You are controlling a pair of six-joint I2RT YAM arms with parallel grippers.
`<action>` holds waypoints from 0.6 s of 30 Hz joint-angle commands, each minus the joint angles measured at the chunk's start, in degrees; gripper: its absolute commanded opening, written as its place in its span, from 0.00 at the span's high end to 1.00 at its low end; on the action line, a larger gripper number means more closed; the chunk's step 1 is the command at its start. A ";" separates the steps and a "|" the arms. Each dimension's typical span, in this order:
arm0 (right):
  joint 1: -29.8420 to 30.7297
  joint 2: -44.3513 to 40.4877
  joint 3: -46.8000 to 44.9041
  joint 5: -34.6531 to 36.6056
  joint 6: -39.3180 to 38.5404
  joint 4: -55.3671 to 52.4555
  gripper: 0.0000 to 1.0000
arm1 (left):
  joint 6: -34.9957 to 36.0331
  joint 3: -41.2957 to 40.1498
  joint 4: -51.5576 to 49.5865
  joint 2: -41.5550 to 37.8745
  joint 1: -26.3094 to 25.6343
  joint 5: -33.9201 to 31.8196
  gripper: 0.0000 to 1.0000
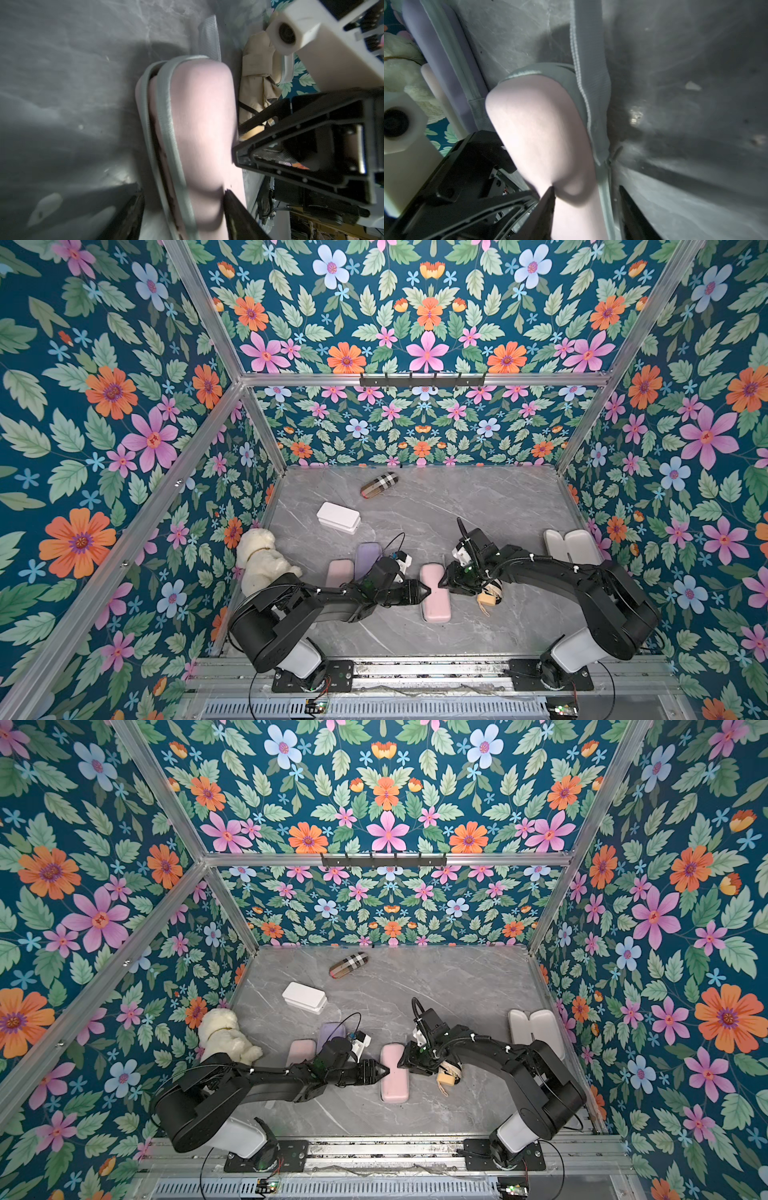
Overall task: Put umbrellas into zippered umbrella sleeves
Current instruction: Close the umbrella sleeve at the center of the board, then pick up the umbrella sleeve at the center of the board.
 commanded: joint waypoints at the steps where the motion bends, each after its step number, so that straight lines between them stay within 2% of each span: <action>1: -2.42 -3.52 -2.16 -5.66 -3.30 -1.90 0.42 | 0.20 -1.37 -0.31 0.39 -0.06 0.22 0.45; 5: -3.96 -4.57 -6.73 -10.08 -6.42 -1.02 0.38 | -1.38 -3.70 3.16 1.15 -0.03 0.95 0.58; 10: -3.77 -2.28 -11.65 -14.13 -1.67 12.16 0.39 | -2.61 -5.46 6.76 4.87 -0.03 1.75 0.72; 18: -2.12 5.64 -14.16 -16.63 3.34 29.98 0.48 | -5.77 -6.45 13.20 8.60 -0.18 2.65 0.85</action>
